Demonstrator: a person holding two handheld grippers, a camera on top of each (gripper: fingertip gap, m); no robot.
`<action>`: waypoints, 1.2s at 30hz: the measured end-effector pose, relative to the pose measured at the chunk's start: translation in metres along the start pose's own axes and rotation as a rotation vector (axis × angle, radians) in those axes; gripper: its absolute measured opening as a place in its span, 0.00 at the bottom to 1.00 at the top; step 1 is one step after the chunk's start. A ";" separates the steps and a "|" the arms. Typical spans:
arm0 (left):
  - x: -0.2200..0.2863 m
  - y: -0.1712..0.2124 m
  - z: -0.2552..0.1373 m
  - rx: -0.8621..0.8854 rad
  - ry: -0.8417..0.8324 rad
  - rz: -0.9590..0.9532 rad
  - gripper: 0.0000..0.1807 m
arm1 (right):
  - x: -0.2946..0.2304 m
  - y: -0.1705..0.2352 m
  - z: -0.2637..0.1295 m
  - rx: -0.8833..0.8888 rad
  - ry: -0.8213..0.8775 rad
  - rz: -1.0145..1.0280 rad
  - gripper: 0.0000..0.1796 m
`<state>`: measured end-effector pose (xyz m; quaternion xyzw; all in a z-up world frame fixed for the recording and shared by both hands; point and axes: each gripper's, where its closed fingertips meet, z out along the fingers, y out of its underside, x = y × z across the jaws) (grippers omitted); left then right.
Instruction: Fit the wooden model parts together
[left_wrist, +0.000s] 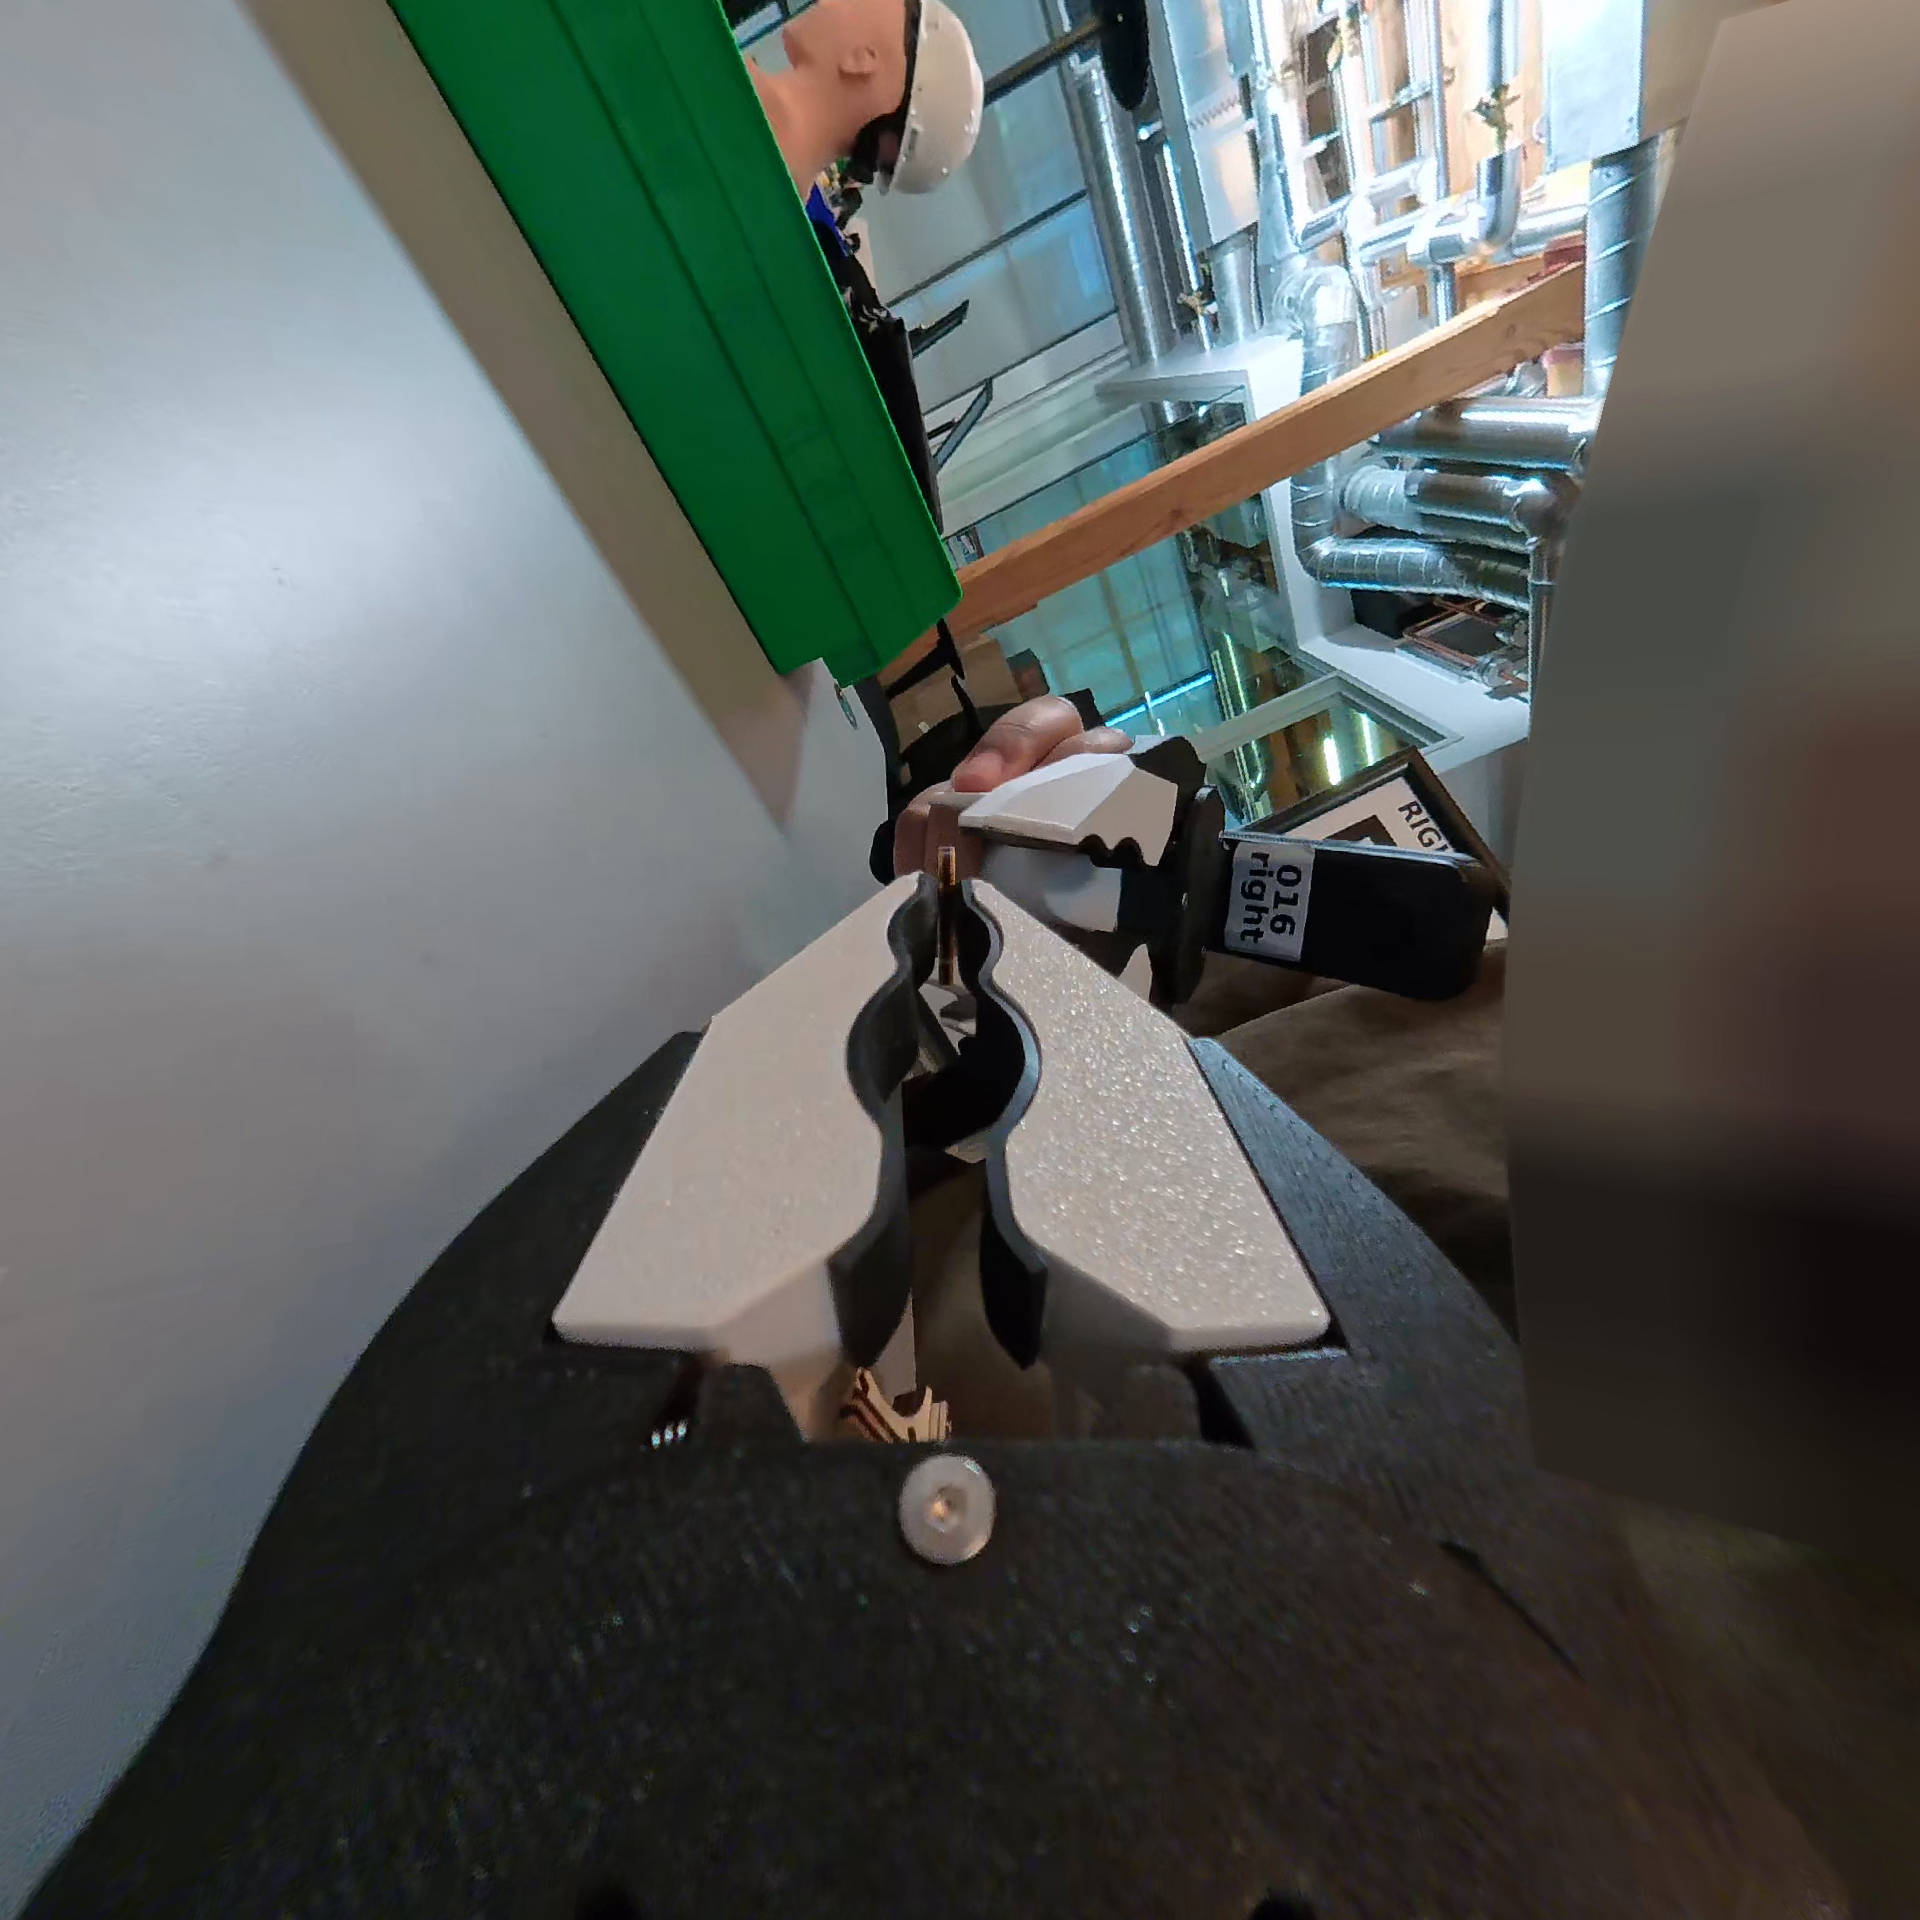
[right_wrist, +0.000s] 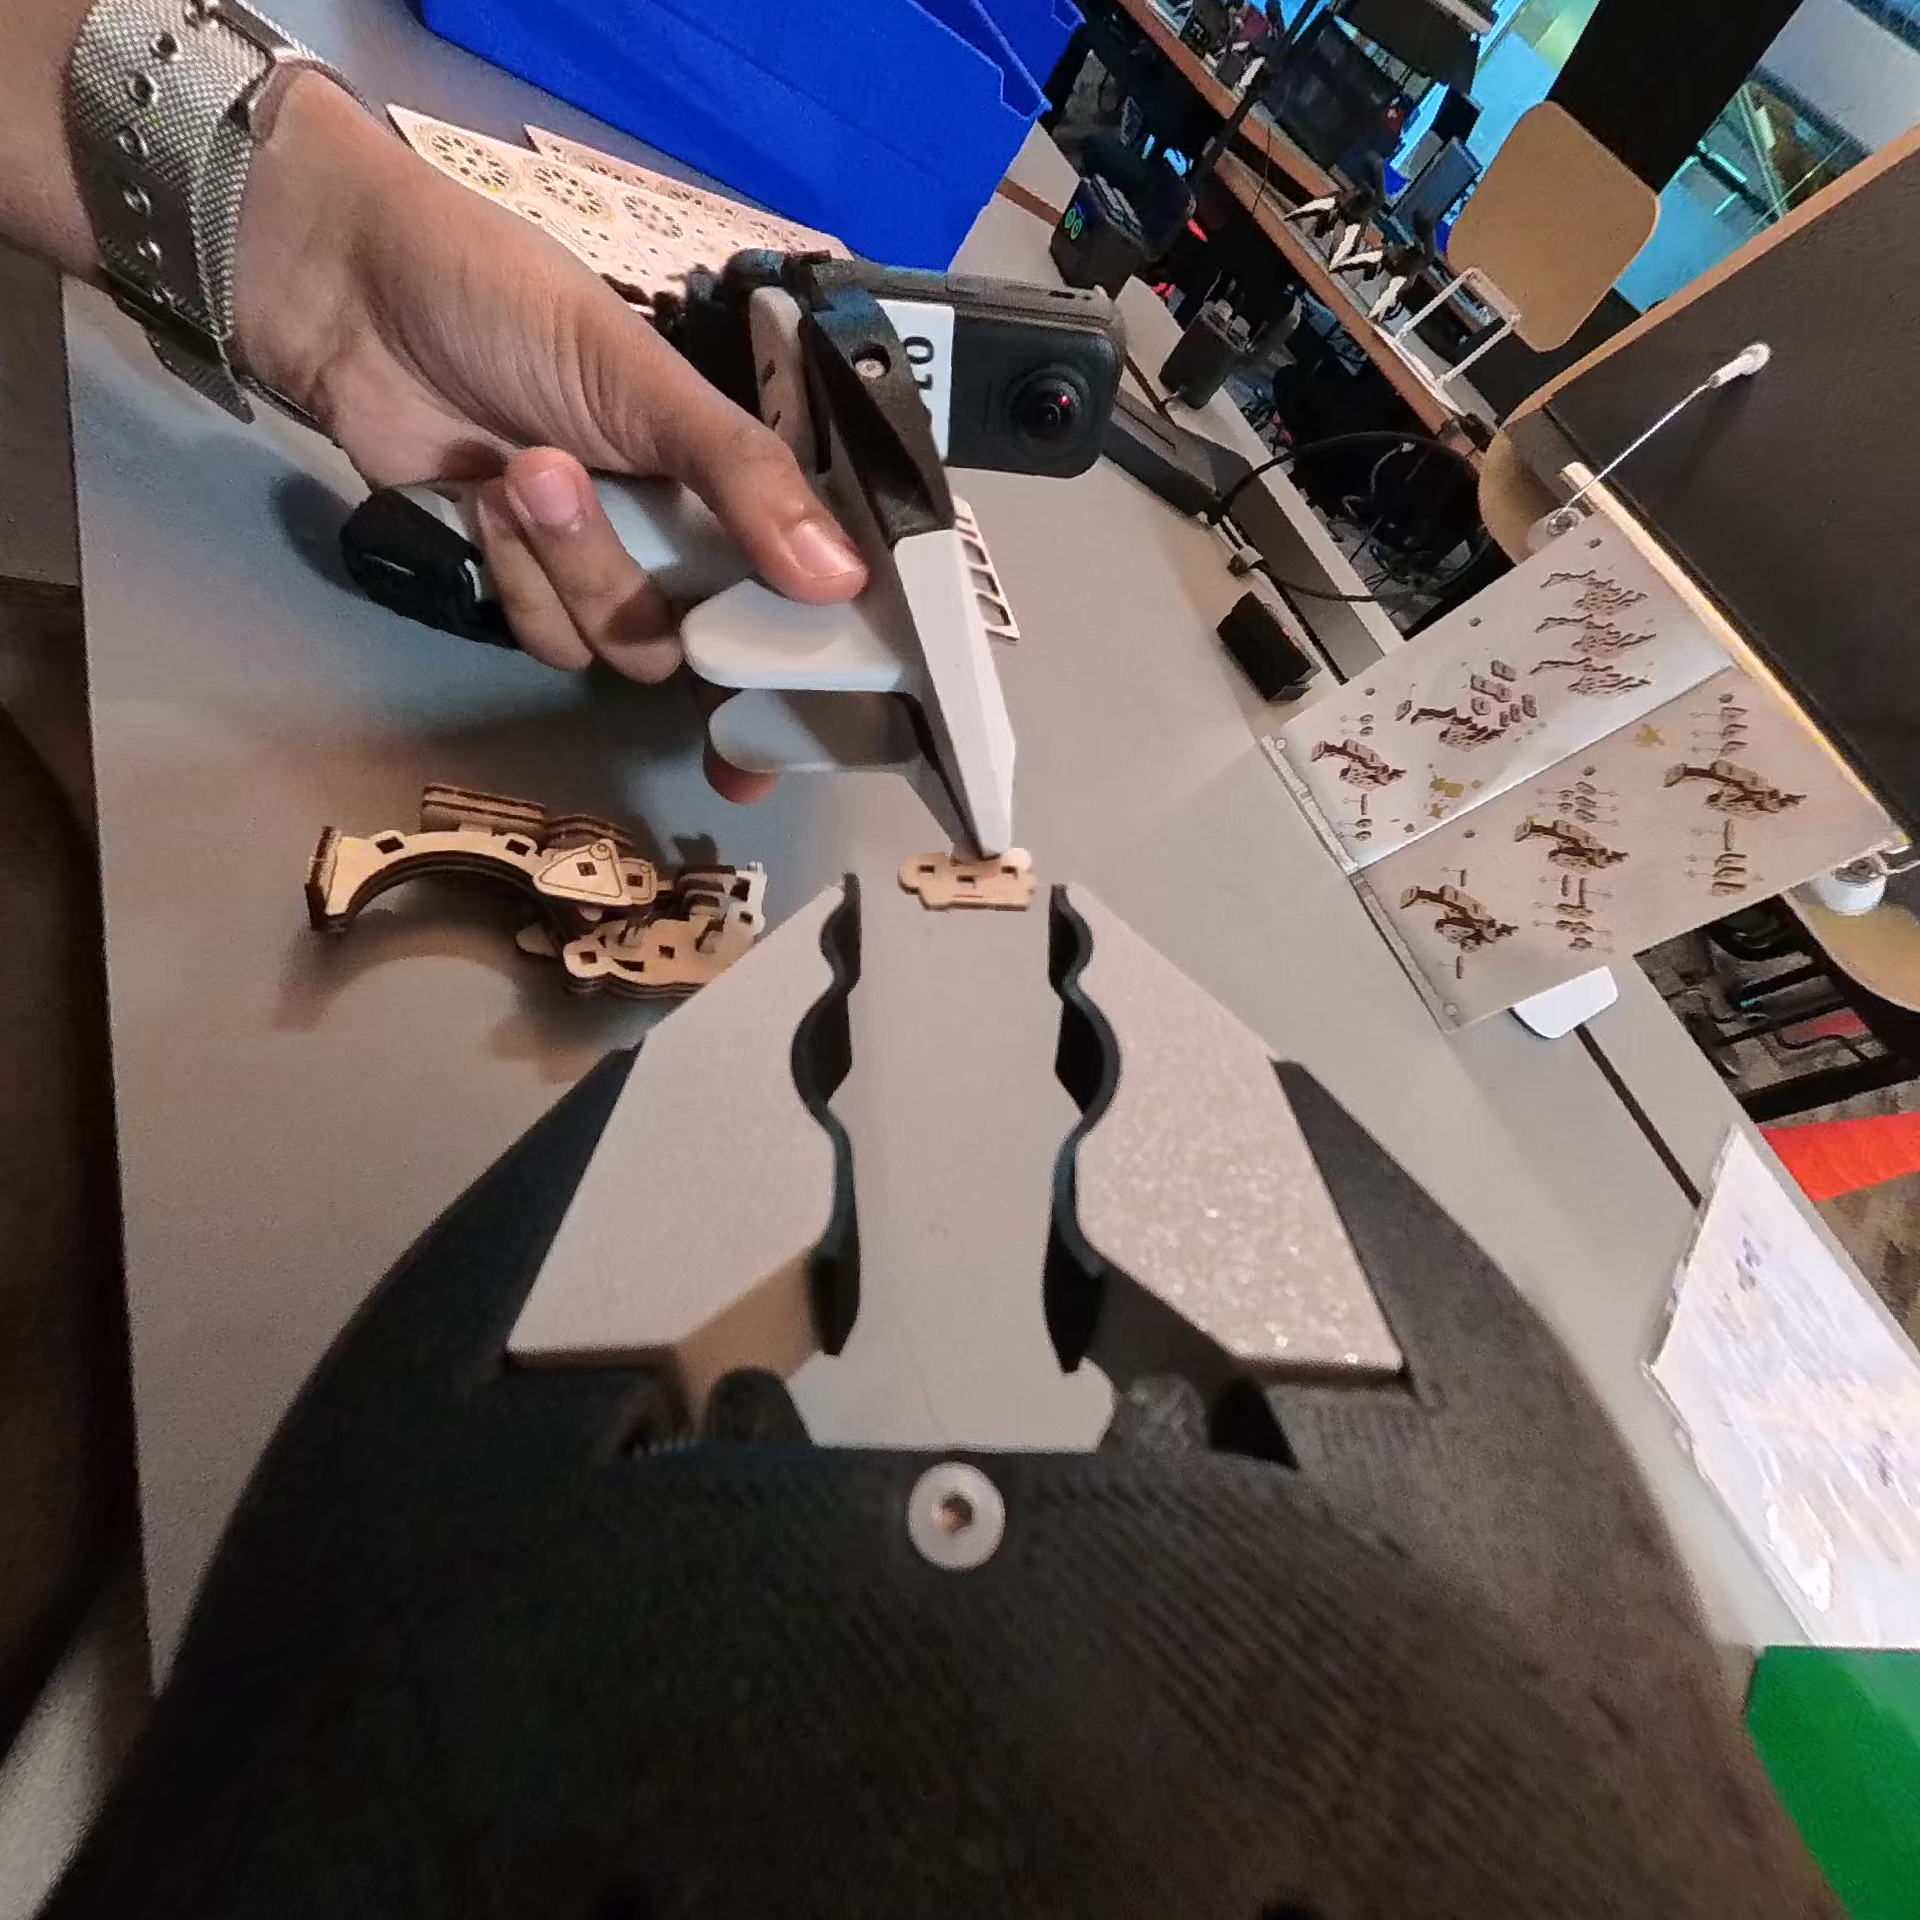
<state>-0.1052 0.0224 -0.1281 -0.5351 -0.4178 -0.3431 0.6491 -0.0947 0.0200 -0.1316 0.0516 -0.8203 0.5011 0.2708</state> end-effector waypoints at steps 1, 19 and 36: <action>0.000 0.001 0.001 -0.008 0.002 -0.001 0.00 | 0.001 0.001 0.000 -0.003 0.000 0.005 0.20; 0.003 0.008 0.004 -0.057 -0.004 0.041 0.00 | -0.003 0.002 -0.001 -0.006 -0.041 0.029 0.14; -0.005 0.001 -0.002 -0.050 -0.133 0.157 0.16 | -0.027 0.009 -0.002 -0.025 -0.295 0.223 0.14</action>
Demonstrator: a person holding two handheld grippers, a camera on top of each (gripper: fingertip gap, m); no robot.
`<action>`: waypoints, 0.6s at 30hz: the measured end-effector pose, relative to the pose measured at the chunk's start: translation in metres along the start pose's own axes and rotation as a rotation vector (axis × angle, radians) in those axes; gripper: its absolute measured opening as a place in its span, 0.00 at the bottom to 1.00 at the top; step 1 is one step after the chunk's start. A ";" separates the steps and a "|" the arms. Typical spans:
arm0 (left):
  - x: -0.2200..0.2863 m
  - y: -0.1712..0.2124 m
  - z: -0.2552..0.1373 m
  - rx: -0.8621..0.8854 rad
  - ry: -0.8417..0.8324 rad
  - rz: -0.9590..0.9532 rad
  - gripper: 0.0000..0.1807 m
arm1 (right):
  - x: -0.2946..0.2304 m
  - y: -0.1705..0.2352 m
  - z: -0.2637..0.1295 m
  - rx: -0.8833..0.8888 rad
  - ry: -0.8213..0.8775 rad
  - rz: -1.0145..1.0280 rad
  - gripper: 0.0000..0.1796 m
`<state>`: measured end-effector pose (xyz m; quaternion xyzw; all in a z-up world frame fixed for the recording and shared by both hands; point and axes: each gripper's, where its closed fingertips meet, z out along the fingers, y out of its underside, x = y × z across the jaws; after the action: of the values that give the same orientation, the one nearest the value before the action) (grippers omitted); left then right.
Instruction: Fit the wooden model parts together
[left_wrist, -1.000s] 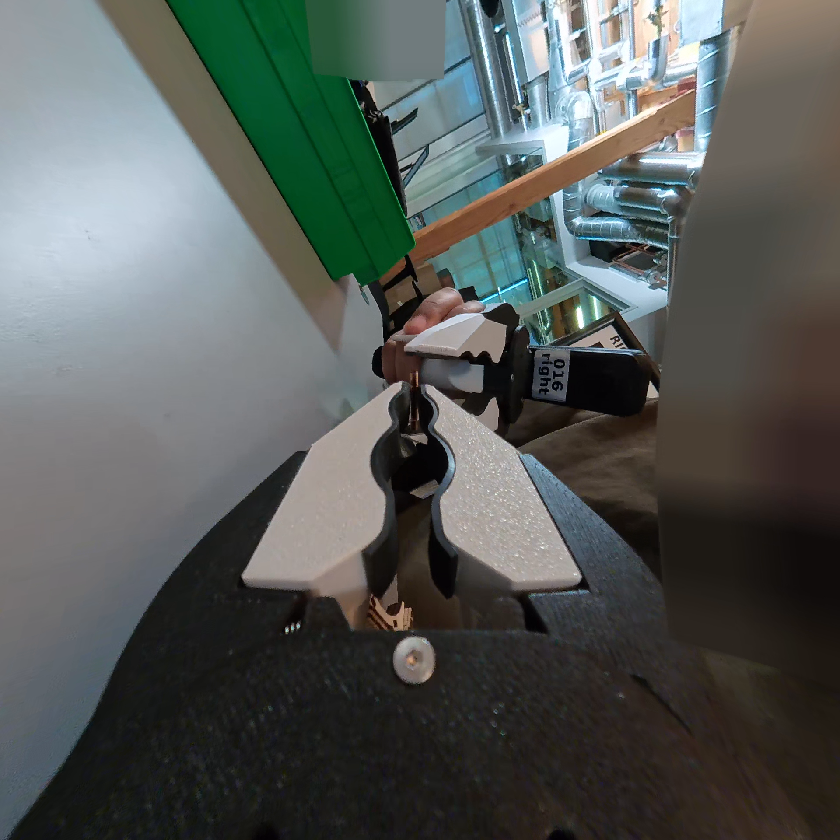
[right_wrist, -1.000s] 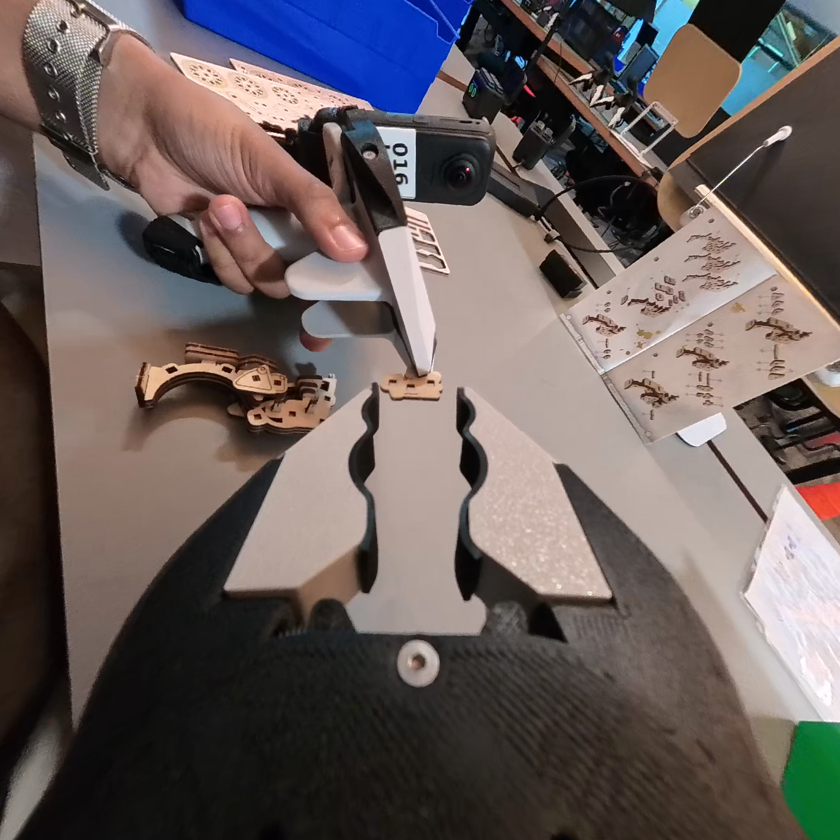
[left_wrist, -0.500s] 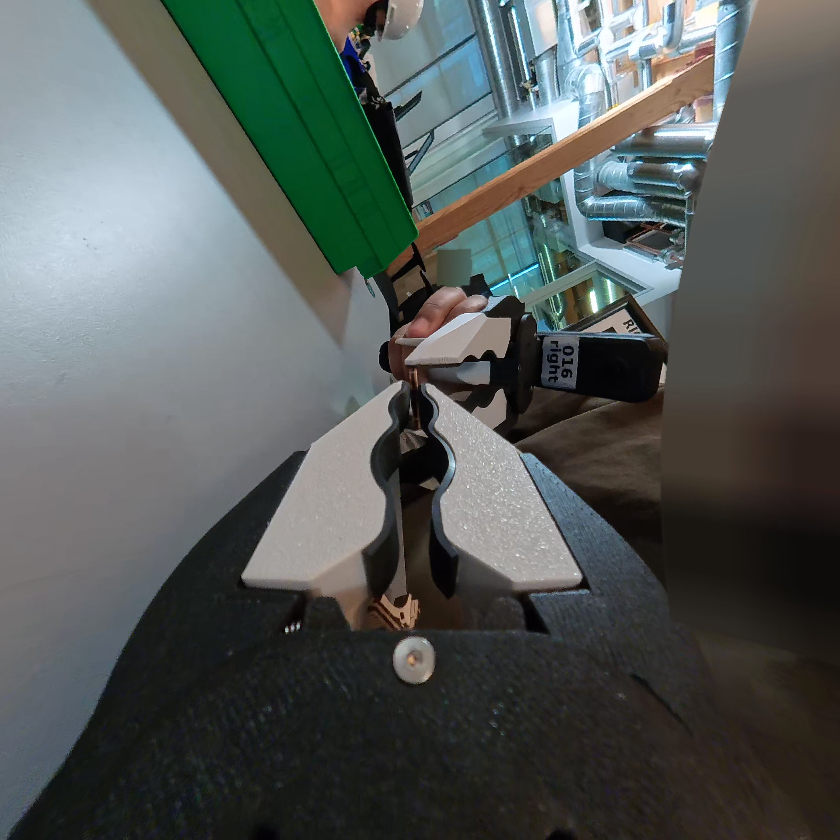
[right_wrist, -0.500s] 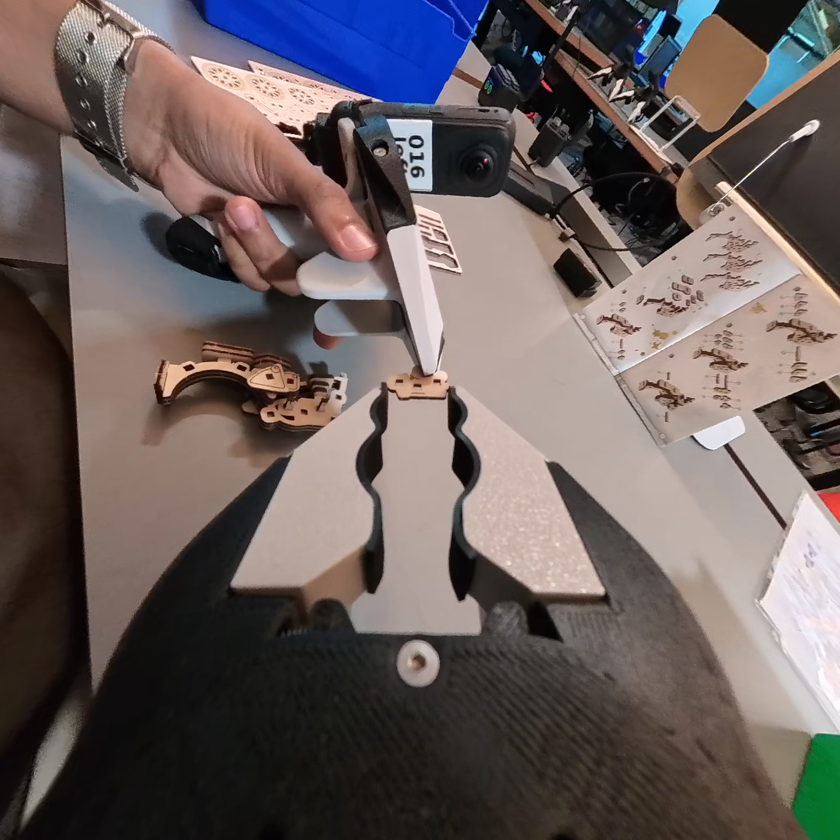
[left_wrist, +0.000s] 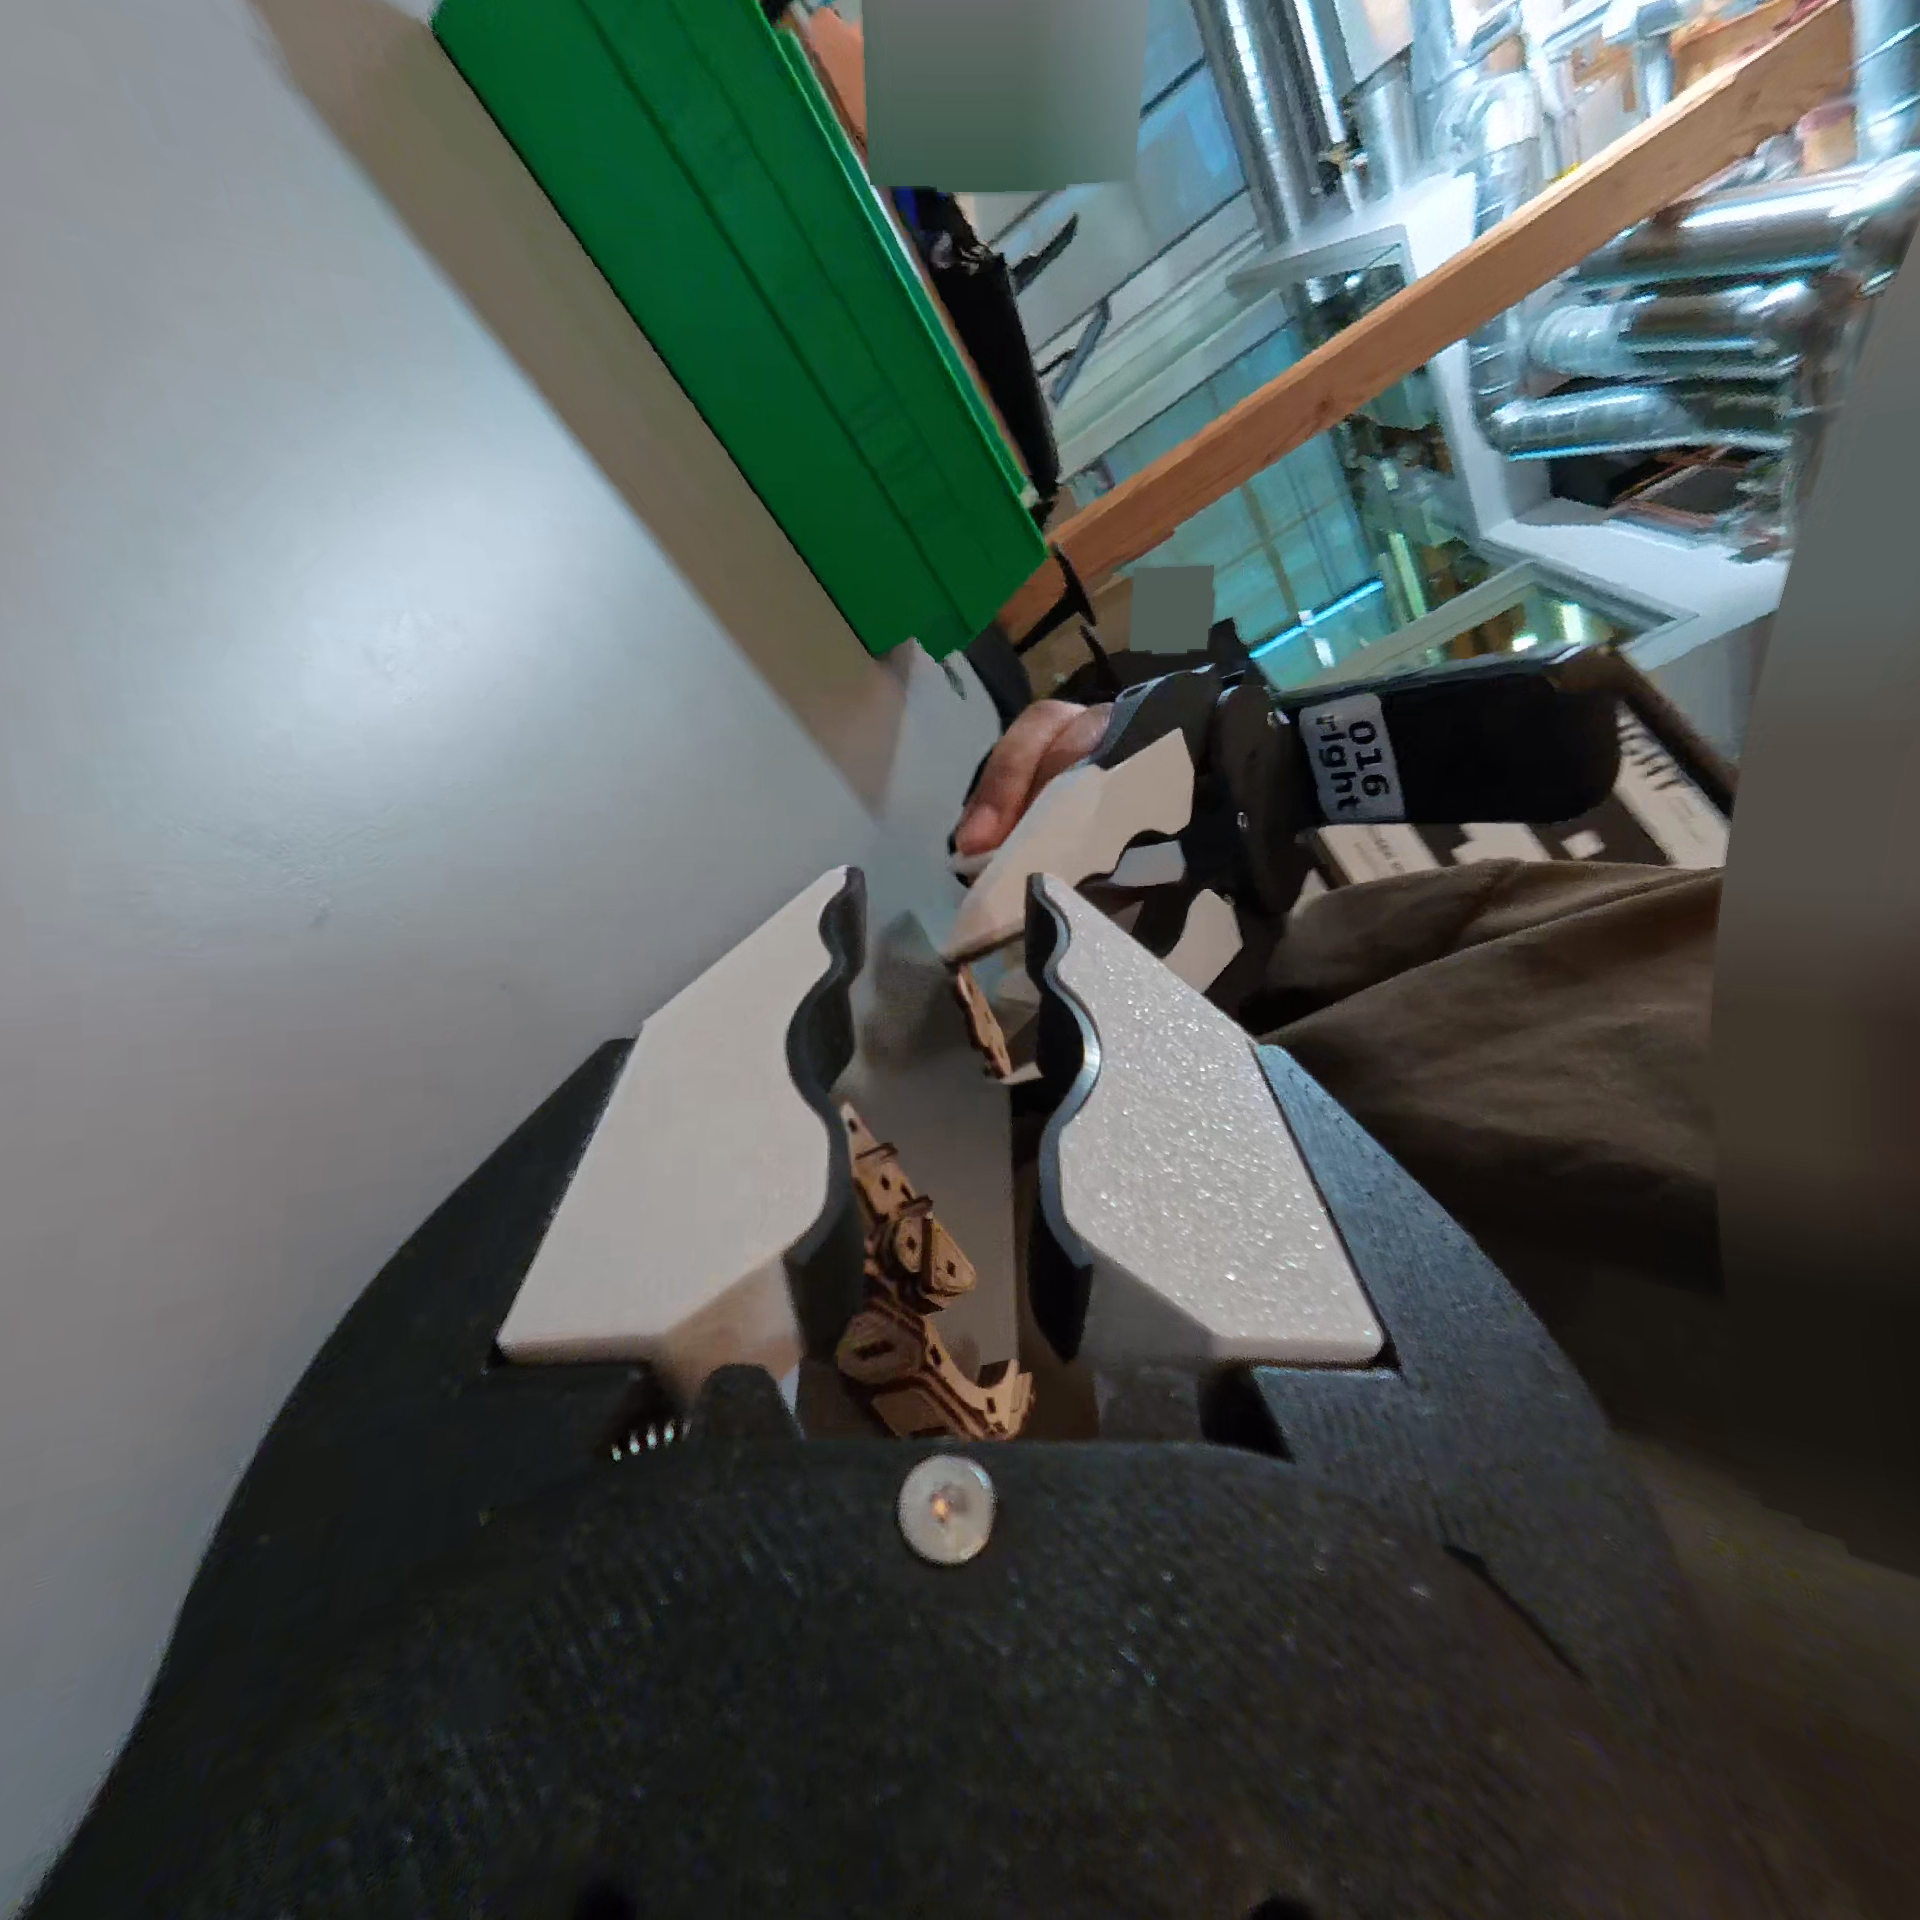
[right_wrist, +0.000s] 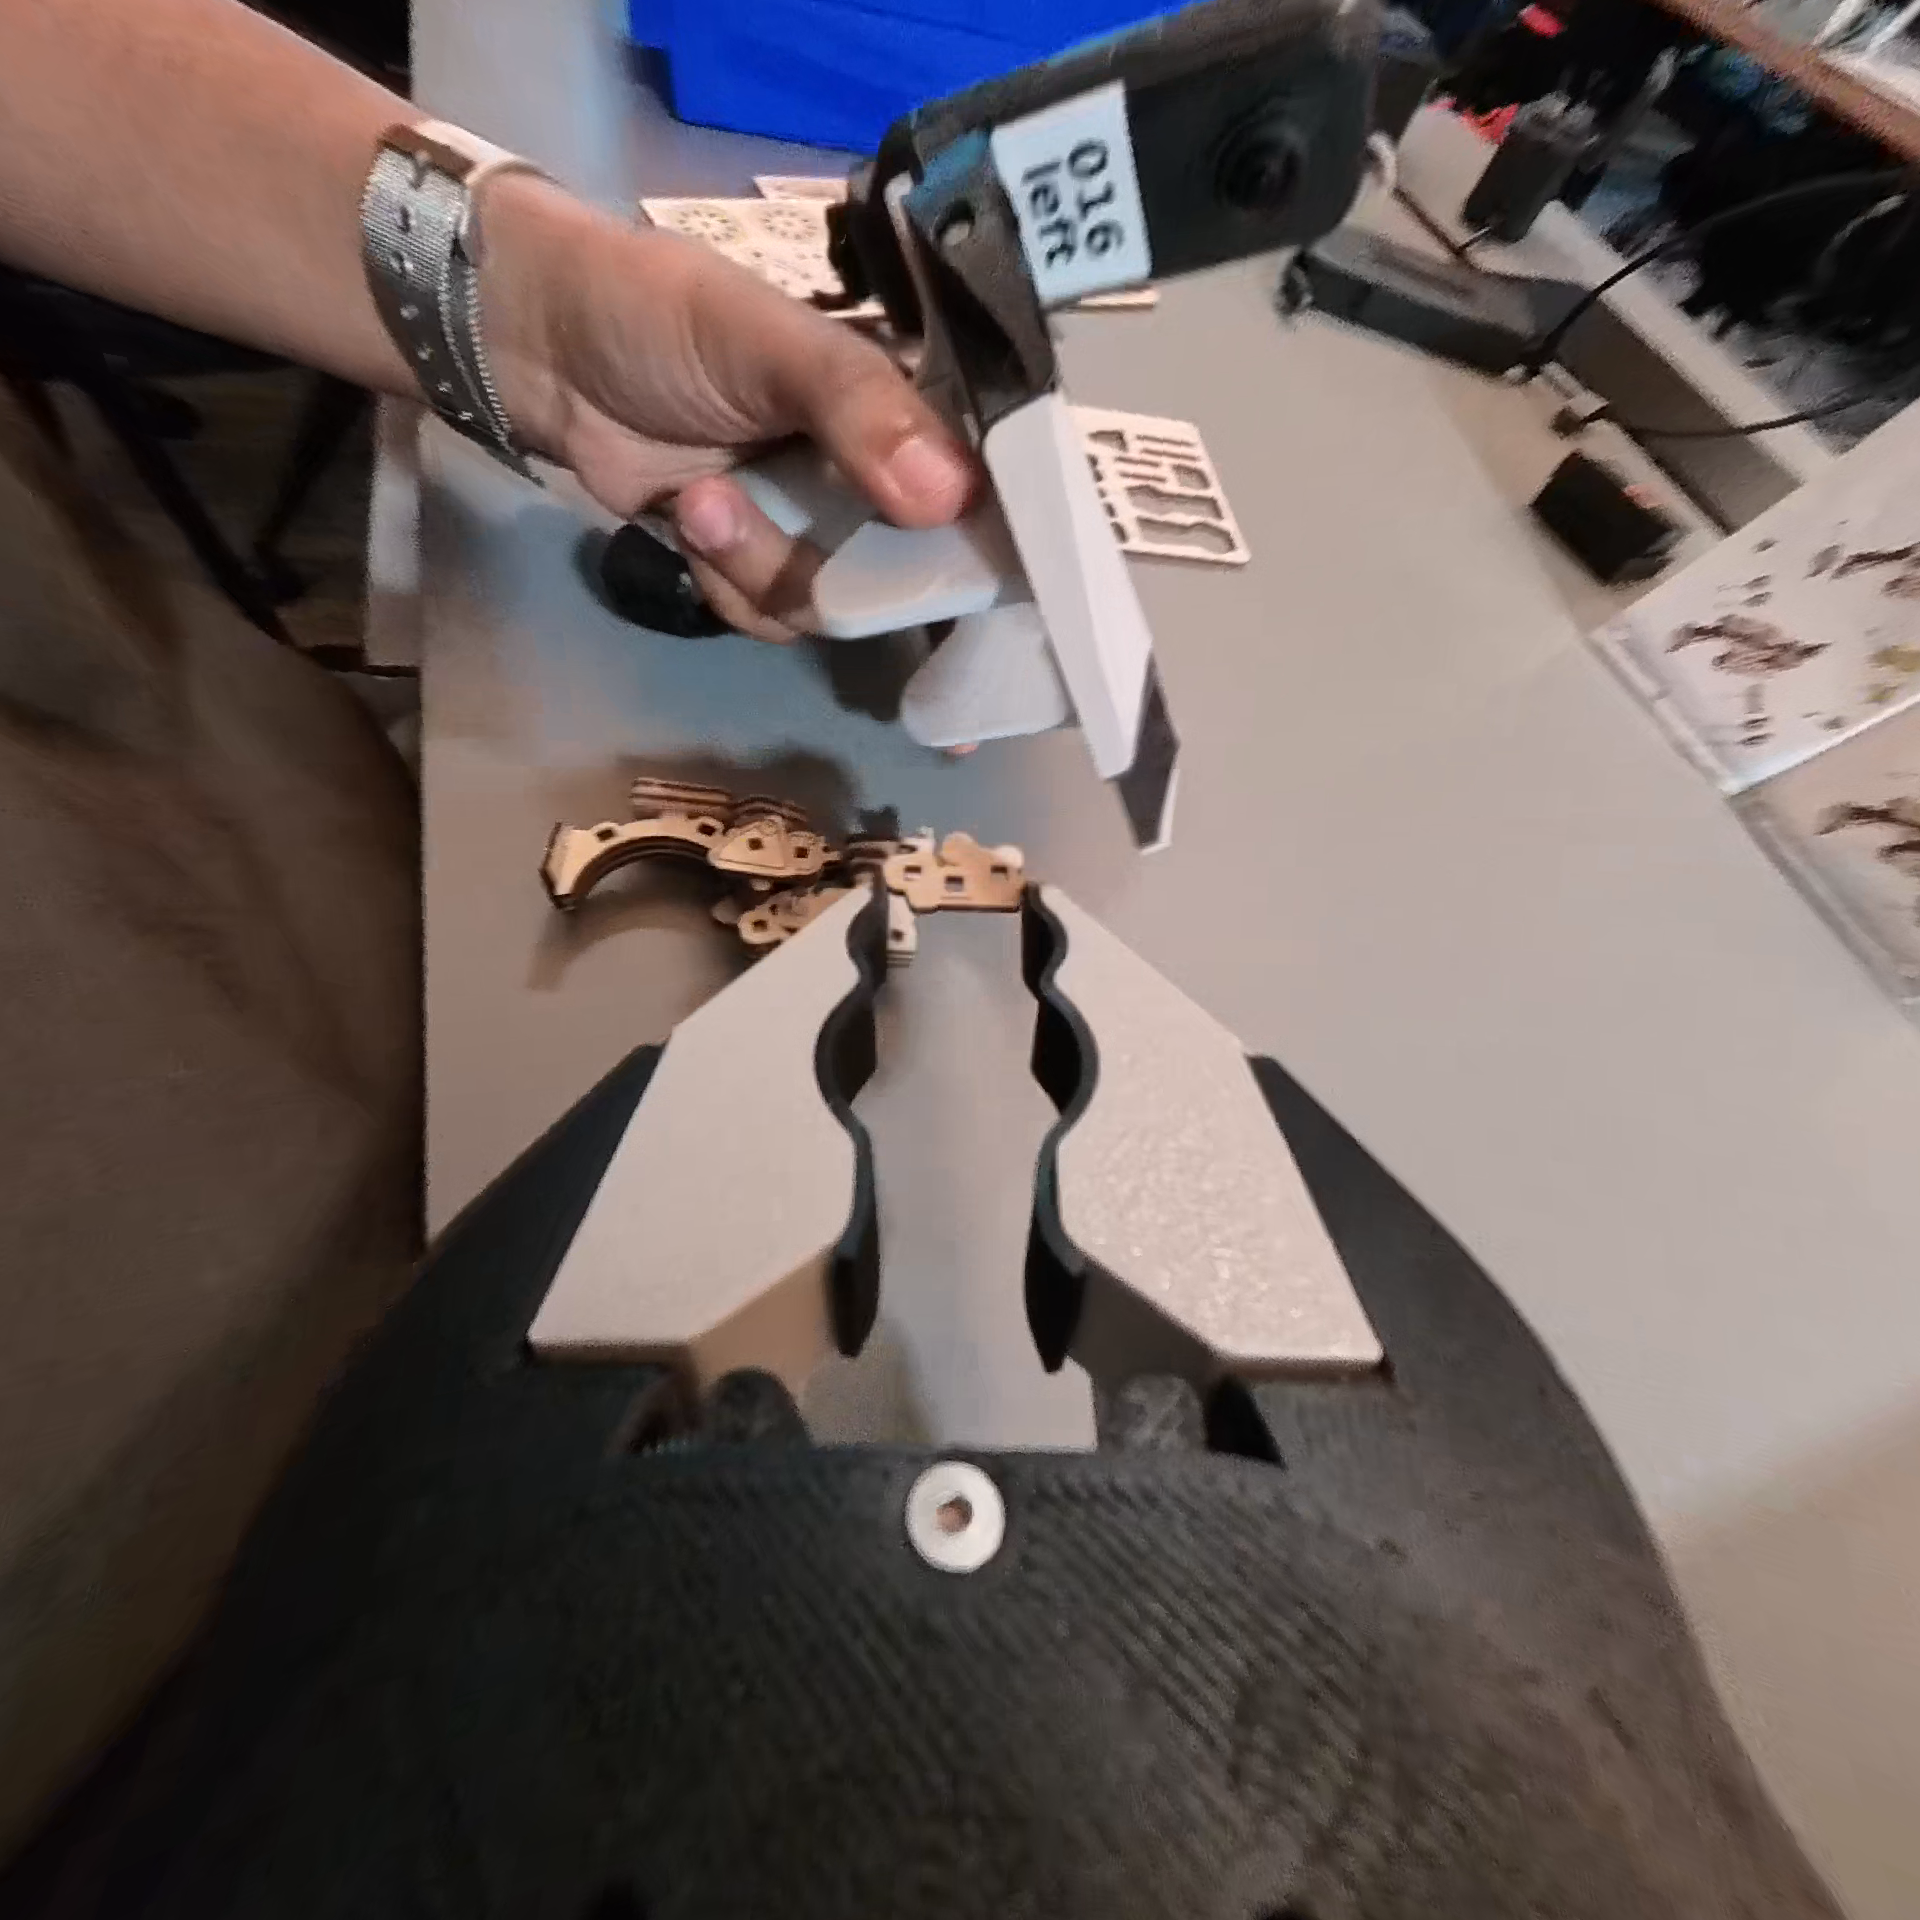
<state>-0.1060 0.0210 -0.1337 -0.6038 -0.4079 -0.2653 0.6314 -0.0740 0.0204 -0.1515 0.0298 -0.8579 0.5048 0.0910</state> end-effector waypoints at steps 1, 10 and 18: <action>-0.001 -0.002 -0.002 0.002 -0.038 0.033 0.18 | -0.002 0.001 0.001 0.000 -0.025 0.017 0.14; -0.007 0.072 -0.039 -0.179 -0.420 0.298 0.33 | -0.018 -0.002 0.003 0.028 -0.174 0.105 0.13; -0.009 0.088 -0.034 -0.245 -0.370 0.228 0.22 | -0.029 0.008 0.020 -0.070 -0.164 0.040 0.13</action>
<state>-0.0316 -0.0025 -0.1875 -0.7564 -0.4105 -0.1246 0.4938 -0.0491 0.0054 -0.1734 0.0505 -0.8800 0.4721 0.0112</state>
